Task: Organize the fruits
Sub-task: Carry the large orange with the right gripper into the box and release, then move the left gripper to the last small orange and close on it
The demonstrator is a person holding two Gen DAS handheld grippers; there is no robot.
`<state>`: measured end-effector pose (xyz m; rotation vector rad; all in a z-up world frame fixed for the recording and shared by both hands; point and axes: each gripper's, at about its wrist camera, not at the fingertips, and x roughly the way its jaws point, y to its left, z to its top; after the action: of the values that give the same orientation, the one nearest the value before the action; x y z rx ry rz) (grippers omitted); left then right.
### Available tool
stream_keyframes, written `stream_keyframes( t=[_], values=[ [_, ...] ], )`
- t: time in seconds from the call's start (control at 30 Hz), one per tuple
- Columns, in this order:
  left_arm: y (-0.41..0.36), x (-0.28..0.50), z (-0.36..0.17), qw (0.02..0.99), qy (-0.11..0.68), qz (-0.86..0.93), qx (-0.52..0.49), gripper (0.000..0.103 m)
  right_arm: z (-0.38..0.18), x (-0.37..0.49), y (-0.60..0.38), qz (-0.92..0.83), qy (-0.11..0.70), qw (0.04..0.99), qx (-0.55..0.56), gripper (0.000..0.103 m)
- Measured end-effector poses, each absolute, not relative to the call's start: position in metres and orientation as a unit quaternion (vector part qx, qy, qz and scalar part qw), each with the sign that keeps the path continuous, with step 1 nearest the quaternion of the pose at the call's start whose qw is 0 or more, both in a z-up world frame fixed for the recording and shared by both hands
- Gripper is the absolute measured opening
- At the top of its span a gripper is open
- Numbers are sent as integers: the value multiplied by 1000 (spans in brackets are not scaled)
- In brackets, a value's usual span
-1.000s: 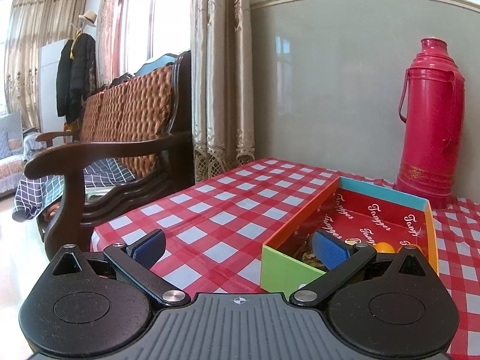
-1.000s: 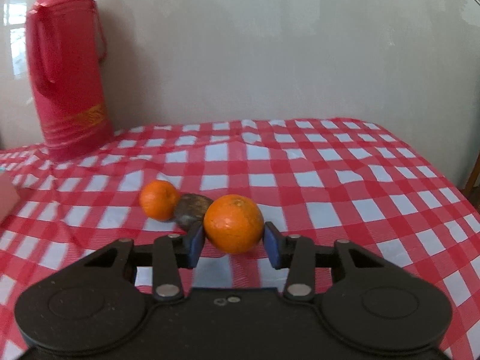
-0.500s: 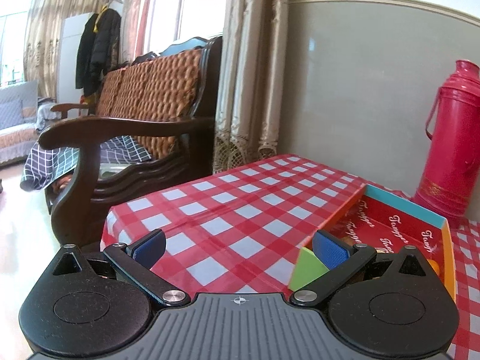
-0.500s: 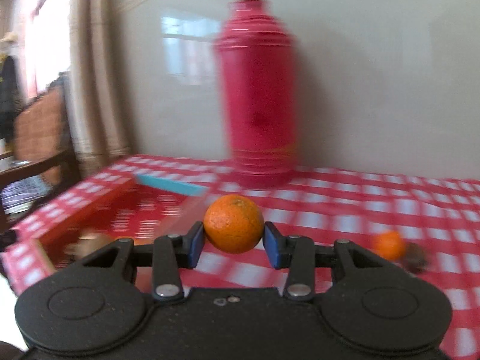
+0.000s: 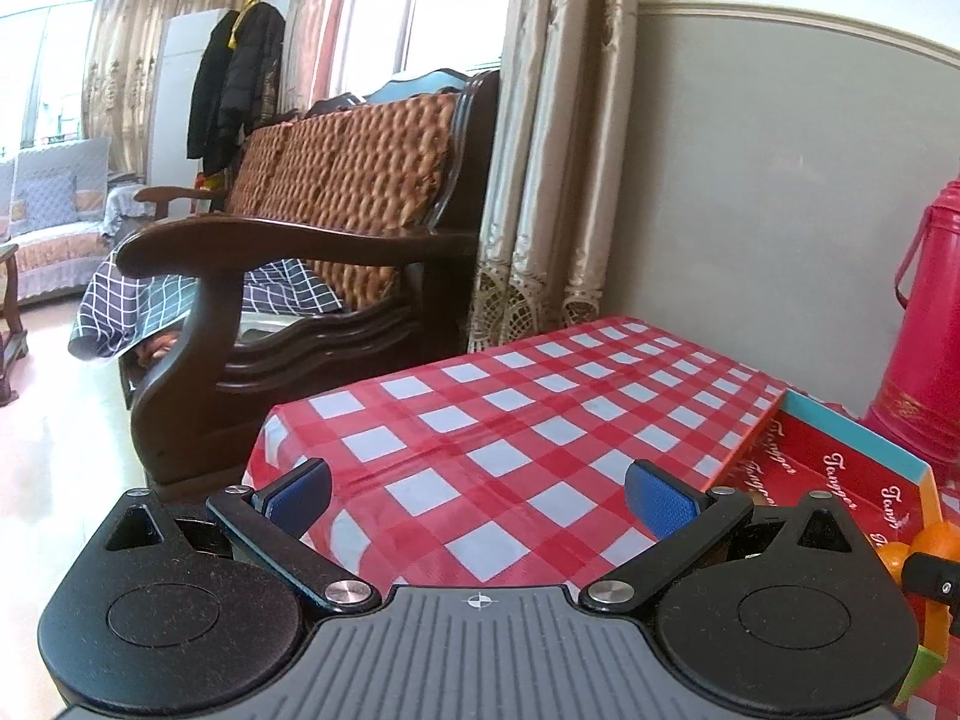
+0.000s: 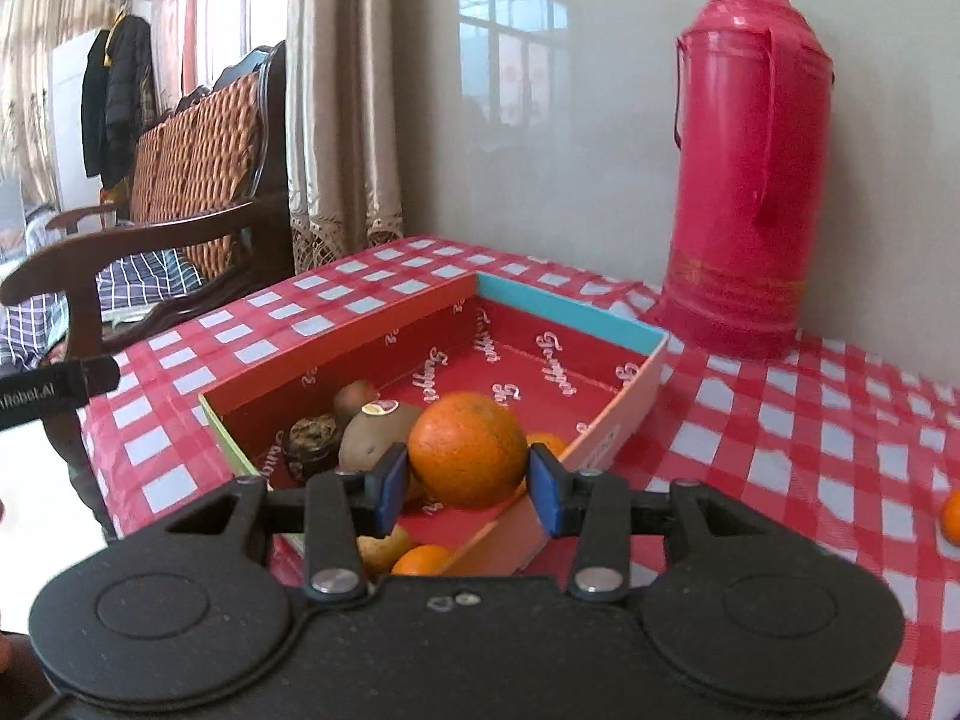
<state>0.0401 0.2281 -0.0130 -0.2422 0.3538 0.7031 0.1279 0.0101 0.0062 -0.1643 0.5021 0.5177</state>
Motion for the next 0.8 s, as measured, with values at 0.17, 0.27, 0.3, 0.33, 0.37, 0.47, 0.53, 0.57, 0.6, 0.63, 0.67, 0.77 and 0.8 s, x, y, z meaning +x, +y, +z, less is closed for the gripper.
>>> stream_keyframes(
  t=[0.17,0.27,0.3,0.33,0.37,0.47,0.53,0.57,0.6,0.63,0.67,0.77,0.8],
  values=[
    [227,39,-13,916,171,343,-116,103,13,118,11,252,215,940,-81,59],
    [224,41,-13,918,172,339,-111,103,19,114,4,244,201,945,-80,65],
    [223,42,-13,919,172,337,-109,103,21,112,-2,237,195,948,-78,70],
    [221,42,-12,920,171,335,-107,103,22,110,-7,231,191,951,-77,72],
    [218,43,-12,921,170,333,-104,103,22,109,-12,224,188,953,-76,73],
    [210,44,-11,925,169,328,-92,103,24,106,-34,197,181,961,-66,79],
    [204,45,-10,928,169,323,-82,103,23,105,-52,176,177,967,-57,83],
    [201,45,-10,929,167,321,-77,103,22,105,-60,165,175,969,-54,86],
    [196,46,-9,931,166,317,-69,103,22,105,-70,149,171,973,-51,89],
    [192,47,-9,933,166,314,-62,103,21,105,-80,132,168,976,-49,90],
    [187,48,-8,935,165,311,-52,103,19,105,-90,113,164,979,-46,91],
    [173,52,-6,941,162,295,-23,103,13,104,-120,40,148,987,-35,94],
    [168,54,-6,944,163,287,-16,103,11,105,-130,14,143,989,-32,95]
  ],
)
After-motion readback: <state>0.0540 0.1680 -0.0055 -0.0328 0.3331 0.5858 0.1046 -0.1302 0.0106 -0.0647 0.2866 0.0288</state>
